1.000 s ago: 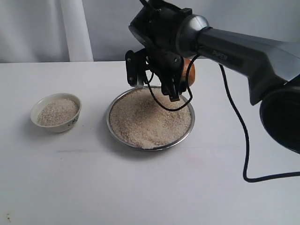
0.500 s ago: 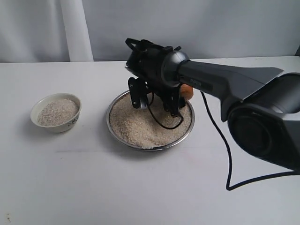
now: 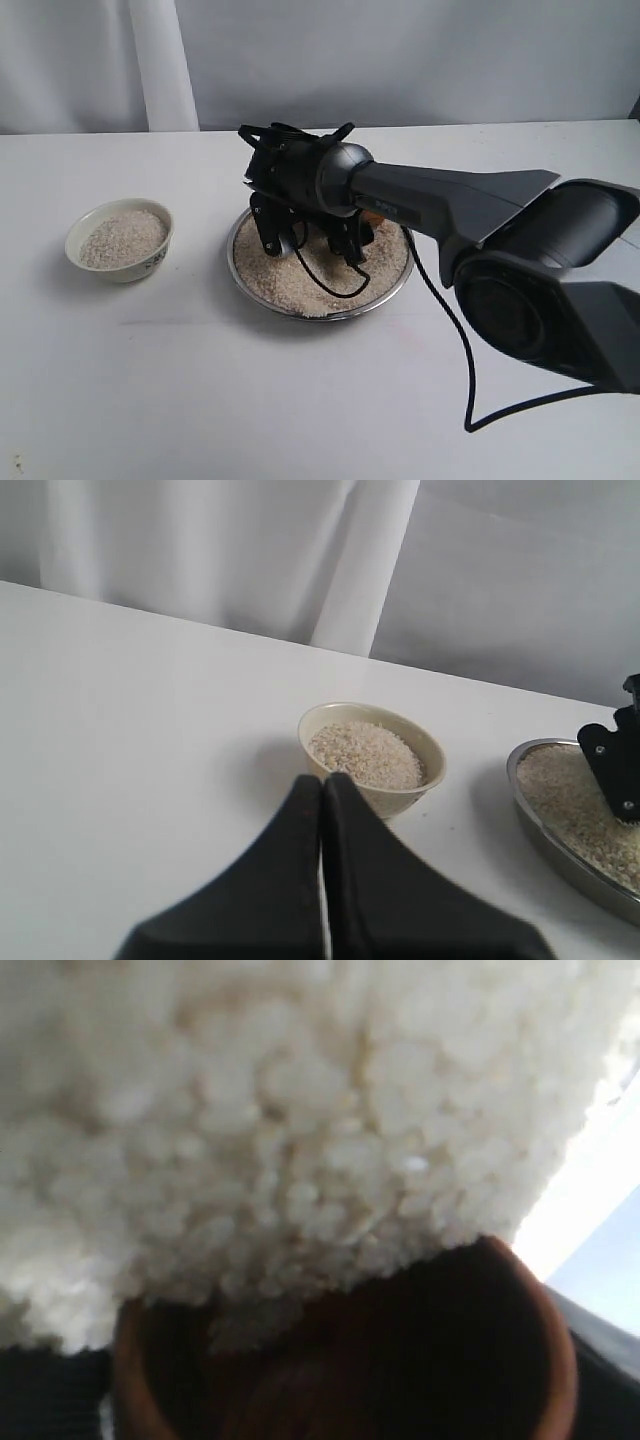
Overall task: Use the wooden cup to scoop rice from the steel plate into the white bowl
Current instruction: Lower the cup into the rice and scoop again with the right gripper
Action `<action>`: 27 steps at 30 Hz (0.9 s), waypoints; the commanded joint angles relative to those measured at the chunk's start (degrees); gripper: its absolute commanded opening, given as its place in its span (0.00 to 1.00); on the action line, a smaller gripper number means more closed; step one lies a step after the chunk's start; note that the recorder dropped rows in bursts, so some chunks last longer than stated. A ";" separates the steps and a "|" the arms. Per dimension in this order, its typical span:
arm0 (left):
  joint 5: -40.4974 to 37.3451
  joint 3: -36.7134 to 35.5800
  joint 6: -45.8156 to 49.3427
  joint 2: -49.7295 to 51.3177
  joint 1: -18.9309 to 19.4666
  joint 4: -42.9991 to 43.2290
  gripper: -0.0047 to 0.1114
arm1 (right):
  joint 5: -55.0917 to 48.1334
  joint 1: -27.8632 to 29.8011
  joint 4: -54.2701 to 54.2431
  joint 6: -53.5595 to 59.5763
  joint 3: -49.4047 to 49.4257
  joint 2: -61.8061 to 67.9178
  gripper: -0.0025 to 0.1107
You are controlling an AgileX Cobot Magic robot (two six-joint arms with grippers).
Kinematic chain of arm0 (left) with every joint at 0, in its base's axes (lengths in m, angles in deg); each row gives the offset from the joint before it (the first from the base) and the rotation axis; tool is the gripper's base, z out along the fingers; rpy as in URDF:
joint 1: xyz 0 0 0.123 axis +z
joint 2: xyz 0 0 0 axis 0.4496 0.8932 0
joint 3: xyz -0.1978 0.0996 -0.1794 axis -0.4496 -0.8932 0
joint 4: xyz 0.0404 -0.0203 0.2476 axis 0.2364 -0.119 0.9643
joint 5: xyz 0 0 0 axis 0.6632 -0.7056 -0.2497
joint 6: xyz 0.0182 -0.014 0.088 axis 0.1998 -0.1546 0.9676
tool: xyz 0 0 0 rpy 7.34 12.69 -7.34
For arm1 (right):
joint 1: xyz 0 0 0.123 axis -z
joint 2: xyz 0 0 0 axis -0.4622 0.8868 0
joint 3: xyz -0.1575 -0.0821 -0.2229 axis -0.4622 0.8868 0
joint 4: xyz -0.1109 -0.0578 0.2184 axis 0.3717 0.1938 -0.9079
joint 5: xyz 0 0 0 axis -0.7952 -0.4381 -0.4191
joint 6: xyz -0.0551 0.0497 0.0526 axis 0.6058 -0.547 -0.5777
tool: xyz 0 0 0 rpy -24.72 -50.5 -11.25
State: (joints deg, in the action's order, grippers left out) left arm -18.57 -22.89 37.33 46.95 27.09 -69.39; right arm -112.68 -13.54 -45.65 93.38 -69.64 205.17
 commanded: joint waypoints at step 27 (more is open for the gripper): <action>0.41 0.04 -0.21 -0.14 -0.37 -0.19 0.04 | 4.93 6.59 -43.92 1.01 0.43 0.33 0.02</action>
State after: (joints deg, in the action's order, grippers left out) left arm -18.57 -22.89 37.33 46.95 27.09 -69.39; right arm -106.76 -7.57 -80.46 93.50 -70.54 203.14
